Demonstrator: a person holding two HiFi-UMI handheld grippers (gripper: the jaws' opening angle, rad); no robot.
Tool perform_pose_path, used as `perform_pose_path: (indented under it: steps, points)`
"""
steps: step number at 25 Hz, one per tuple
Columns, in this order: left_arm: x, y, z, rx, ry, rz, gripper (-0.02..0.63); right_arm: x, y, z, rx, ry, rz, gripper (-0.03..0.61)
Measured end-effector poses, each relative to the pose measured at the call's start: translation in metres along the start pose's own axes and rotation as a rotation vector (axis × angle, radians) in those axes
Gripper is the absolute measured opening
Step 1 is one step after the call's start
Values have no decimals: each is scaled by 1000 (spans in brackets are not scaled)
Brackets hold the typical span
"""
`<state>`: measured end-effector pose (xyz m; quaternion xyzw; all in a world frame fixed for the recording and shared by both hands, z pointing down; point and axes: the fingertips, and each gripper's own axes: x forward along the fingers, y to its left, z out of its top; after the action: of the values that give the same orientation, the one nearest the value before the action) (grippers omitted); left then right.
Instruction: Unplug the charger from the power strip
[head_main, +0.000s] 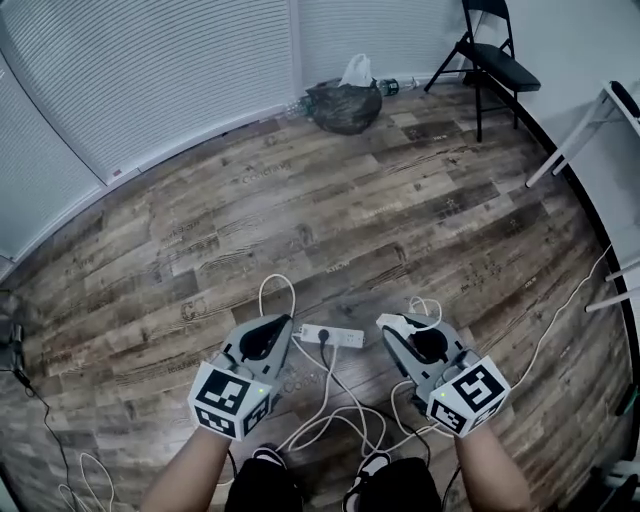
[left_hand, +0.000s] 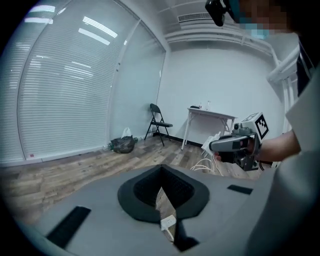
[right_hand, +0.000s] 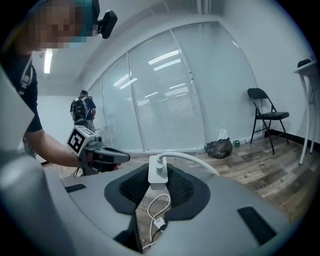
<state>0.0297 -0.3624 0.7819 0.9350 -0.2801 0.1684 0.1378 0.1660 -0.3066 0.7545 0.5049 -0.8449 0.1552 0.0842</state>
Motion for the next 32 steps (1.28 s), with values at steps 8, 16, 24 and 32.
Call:
perform_pose_path:
  steps: [8,16,24,32]
  points:
    - [-129,-49,167,-27,-78,51,20,-105,57,159,49,-60,-74,106]
    - [-255,-113,327,10,-130,104,20,-208,126,341,13,-161,-131,106]
    - [-366,-161,483,52,-176,118,20,-320,175,513,-28,-278,-218,106]
    - [-445,-198,570,-3,-339,113,20,-377,224,602,-94,-327,-218,106]
